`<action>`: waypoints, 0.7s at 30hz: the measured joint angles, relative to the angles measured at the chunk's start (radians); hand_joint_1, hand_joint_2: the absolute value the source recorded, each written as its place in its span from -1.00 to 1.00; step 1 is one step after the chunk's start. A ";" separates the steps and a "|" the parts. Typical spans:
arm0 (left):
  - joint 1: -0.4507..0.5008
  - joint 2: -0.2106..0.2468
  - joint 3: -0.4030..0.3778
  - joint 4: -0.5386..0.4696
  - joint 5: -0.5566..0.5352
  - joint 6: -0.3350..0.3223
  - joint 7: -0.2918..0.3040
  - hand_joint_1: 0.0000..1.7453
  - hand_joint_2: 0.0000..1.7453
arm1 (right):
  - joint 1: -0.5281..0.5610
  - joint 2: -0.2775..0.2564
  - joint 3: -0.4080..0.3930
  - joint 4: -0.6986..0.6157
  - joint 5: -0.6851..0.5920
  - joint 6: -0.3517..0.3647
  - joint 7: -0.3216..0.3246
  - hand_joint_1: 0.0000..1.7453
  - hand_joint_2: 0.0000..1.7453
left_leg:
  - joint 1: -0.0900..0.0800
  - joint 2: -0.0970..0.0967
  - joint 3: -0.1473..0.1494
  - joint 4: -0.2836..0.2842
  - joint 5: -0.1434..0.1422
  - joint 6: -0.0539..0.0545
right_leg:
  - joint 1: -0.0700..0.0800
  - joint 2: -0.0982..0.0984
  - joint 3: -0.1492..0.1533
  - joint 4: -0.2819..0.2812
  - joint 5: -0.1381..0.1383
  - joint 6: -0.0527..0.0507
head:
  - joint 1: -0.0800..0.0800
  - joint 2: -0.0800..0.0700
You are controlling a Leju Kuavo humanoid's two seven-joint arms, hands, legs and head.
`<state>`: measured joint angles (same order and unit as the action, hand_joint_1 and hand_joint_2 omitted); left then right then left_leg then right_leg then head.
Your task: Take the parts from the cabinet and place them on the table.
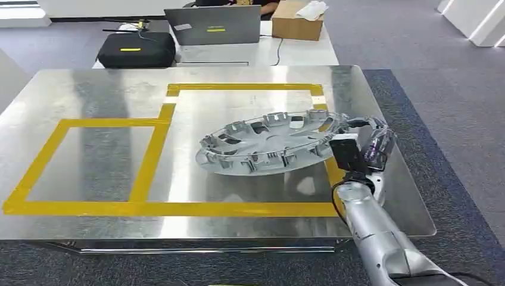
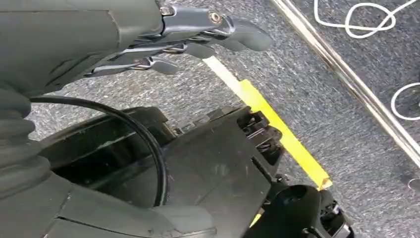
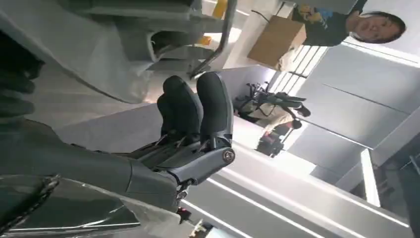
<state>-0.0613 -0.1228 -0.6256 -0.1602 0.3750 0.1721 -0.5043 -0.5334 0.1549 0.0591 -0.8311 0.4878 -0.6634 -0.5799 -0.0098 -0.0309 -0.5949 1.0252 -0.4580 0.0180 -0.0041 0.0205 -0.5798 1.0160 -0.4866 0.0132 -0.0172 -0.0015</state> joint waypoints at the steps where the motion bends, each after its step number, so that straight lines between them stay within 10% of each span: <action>1: 0.000 0.001 0.000 0.000 0.002 0.000 0.000 -1.00 1.00 | 0.015 -0.002 0.009 -0.018 0.021 0.002 0.008 1.00 1.00 | 0.000 0.000 0.000 0.000 0.000 0.000 | 0.000 0.000 0.000 0.000 0.000 0.000 | 0.000 0.000; 12: -0.011 0.013 -0.011 0.000 -0.009 -0.038 0.022 -1.00 1.00 | 0.172 -0.082 0.232 -0.165 0.391 0.159 0.217 1.00 1.00 | 0.000 -0.001 -0.003 0.000 -0.001 0.001 | -0.001 -0.001 -0.002 -0.001 -0.001 0.001 | 0.000 0.000; 21: -0.013 0.021 -0.016 0.000 -0.010 -0.042 0.027 -1.00 1.00 | 0.183 -0.089 0.280 -0.168 0.401 0.163 0.228 1.00 1.00 | 0.000 -0.003 -0.003 0.000 0.000 0.001 | -0.001 -0.005 -0.002 0.000 -0.001 0.001 | 0.000 0.000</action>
<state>-0.0742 -0.1023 -0.6413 -0.1602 0.3655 0.1305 -0.4768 -0.3500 0.0656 0.3395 -0.9995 0.8892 -0.5005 -0.3517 -0.0100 -0.0341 -0.5984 1.0252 -0.4580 0.0187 -0.0046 0.0158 -0.5819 1.0155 -0.4877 0.0137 -0.0175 -0.0015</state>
